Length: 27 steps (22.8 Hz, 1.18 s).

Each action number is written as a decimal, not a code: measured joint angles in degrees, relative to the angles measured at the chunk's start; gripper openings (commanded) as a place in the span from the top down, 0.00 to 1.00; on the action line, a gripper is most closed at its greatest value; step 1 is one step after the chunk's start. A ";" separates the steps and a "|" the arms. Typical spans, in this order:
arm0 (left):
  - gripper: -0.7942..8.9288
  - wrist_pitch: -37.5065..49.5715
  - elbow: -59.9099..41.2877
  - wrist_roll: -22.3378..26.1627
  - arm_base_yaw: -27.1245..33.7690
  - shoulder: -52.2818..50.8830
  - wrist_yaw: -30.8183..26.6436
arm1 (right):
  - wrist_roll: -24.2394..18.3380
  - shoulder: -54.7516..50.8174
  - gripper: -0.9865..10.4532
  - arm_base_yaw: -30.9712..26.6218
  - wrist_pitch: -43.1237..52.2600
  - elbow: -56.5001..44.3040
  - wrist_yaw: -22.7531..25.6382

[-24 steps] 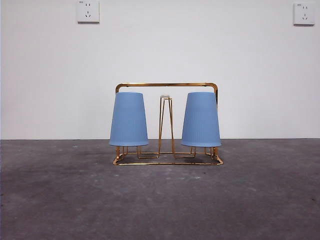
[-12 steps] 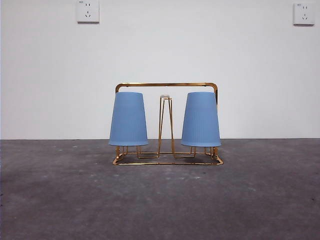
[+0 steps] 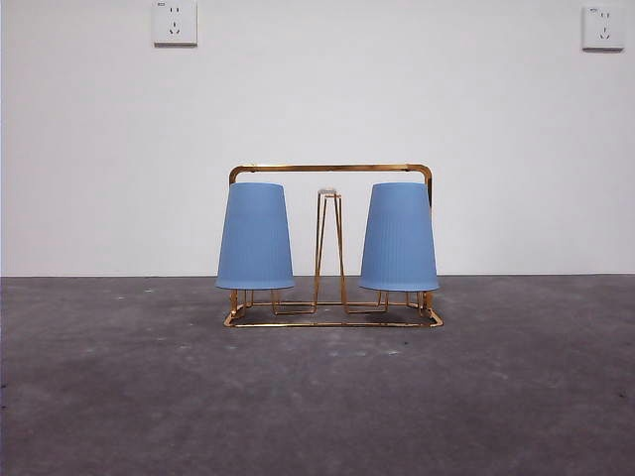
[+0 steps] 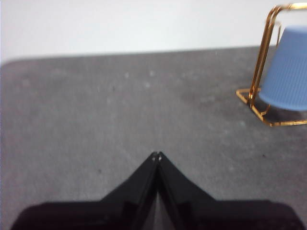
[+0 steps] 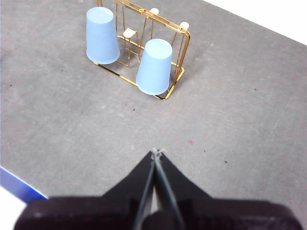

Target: Pick up cup 1,put cup 1 in the cup rack,pick up cup 2,put cup 2 in the cup rack

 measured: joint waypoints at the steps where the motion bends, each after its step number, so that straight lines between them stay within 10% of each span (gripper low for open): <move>1: 0.92 0.00 0.00 -0.63 0.09 0.02 0.02 | 0.00 0.00 0.91 0.00 0.00 0.00 0.00; 19: 0.92 0.22 0.00 -1.42 0.17 0.96 0.22 | -1.22 -0.11 0.91 -1.03 0.15 0.00 1.09; 22: 0.92 0.22 0.00 -1.42 0.17 0.96 0.22 | -3.93 -2.43 0.91 -8.94 8.17 -0.24 -1.22; 27: 0.92 0.24 0.00 -1.42 0.17 0.96 0.24 | -5.18 -12.50 0.91 -31.32 27.23 -10.95 -18.05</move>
